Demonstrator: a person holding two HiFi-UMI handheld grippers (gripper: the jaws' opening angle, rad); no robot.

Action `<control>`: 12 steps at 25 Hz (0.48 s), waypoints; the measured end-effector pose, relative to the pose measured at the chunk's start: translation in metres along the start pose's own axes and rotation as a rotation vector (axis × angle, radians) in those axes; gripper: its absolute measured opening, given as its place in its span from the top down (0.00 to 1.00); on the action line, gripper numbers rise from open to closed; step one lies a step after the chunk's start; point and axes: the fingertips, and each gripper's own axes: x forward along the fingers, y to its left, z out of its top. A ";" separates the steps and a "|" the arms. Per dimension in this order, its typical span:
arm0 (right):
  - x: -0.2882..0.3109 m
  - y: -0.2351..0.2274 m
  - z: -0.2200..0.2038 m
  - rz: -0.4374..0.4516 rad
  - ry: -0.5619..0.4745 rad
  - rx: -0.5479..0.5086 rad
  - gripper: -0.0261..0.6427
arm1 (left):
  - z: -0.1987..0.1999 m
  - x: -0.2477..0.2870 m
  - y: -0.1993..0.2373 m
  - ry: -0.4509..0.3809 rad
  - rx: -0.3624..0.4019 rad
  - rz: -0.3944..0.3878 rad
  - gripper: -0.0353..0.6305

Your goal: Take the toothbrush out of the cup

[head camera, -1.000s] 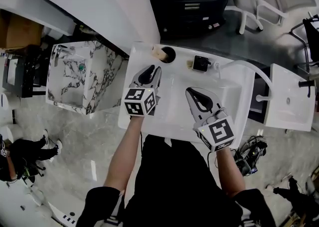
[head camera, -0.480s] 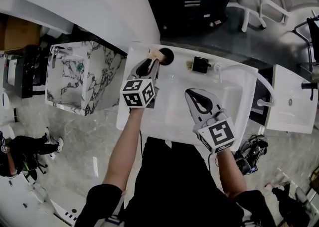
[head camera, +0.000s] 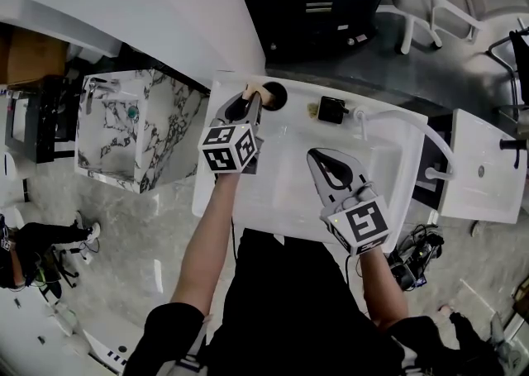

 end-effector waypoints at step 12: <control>-0.006 0.001 0.002 -0.005 -0.022 0.048 0.91 | 0.011 -0.003 -0.003 -0.022 0.008 -0.023 0.88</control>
